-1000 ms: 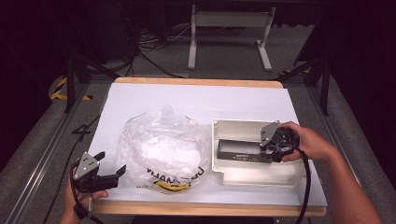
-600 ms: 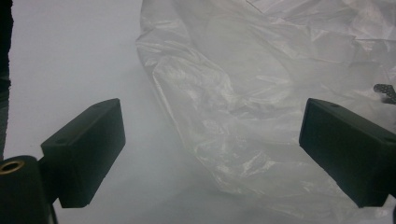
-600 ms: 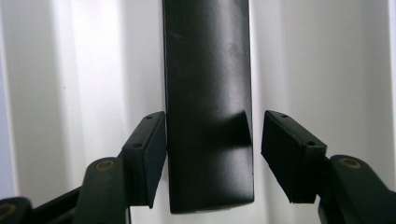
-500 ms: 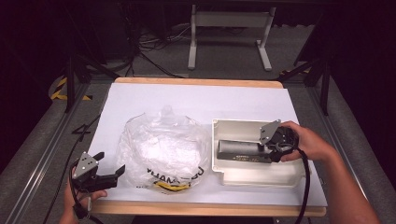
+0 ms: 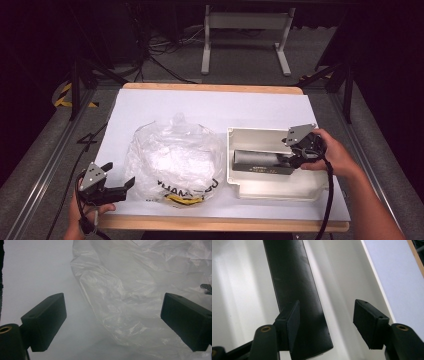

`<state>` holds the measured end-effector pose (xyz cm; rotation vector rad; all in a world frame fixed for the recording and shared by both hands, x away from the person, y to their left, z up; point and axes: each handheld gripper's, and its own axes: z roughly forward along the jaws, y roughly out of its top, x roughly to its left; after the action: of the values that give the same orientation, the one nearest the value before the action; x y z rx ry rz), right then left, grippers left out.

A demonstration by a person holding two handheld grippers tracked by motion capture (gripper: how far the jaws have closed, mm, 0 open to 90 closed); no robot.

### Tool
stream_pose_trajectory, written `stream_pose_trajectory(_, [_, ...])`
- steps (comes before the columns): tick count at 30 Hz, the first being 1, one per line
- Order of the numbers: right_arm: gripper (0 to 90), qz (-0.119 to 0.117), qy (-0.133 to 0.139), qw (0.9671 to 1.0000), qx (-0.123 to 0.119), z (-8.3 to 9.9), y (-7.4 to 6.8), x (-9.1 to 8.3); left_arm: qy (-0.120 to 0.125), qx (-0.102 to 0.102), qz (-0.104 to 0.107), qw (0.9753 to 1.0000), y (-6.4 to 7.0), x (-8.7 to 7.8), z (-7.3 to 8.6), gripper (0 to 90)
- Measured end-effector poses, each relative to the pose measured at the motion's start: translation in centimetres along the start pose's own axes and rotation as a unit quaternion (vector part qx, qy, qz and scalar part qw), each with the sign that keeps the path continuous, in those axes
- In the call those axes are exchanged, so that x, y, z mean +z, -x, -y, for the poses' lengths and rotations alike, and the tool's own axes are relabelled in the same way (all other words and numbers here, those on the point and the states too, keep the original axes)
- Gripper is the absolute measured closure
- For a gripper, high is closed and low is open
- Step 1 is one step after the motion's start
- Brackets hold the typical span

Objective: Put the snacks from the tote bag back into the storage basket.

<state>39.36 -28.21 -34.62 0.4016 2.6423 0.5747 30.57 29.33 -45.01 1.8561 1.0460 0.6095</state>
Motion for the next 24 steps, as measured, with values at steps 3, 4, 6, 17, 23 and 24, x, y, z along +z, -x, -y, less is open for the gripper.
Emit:
stream_pose_trajectory(3, [35.9,0.013,0.0,0.9998,0.012,0.2,-0.1,-0.1,0.003,0.002,0.0,1.0,0.0,-0.1,-0.1,7.3])
stream_pose_trajectory(4, [34.5,0.022,-0.004,0.9997,0.012,0.3,-0.1,-0.2,0.004,0.001,-0.001,1.0,0.0,-0.2,-0.1,7.3])
stream_pose_trajectory(6, [33.2,0.024,0.003,0.9995,0.022,0.4,0.0,-0.5,0.001,0.0,0.001,1.0,0.0,-0.1,-0.1,7.2])
stream_pose_trajectory(17, [13.4,0.082,0.025,0.9939,0.07,1.0,-0.8,-2.2,-0.002,0.009,0.002,1.0,0.3,-0.1,-0.2,7.1])
stream_pose_trajectory(23, [11.0,0.089,0.046,0.9901,0.099,1.5,-1.6,-3.1,-0.009,0.012,0.005,0.9999,0.2,0.1,0.0,7.1])
stream_pose_trajectory(24, [11.1,0.086,0.052,0.9886,0.112,1.7,-1.7,-3.2,-0.008,0.01,0.005,0.9999,0.2,0.1,0.0,7.1])
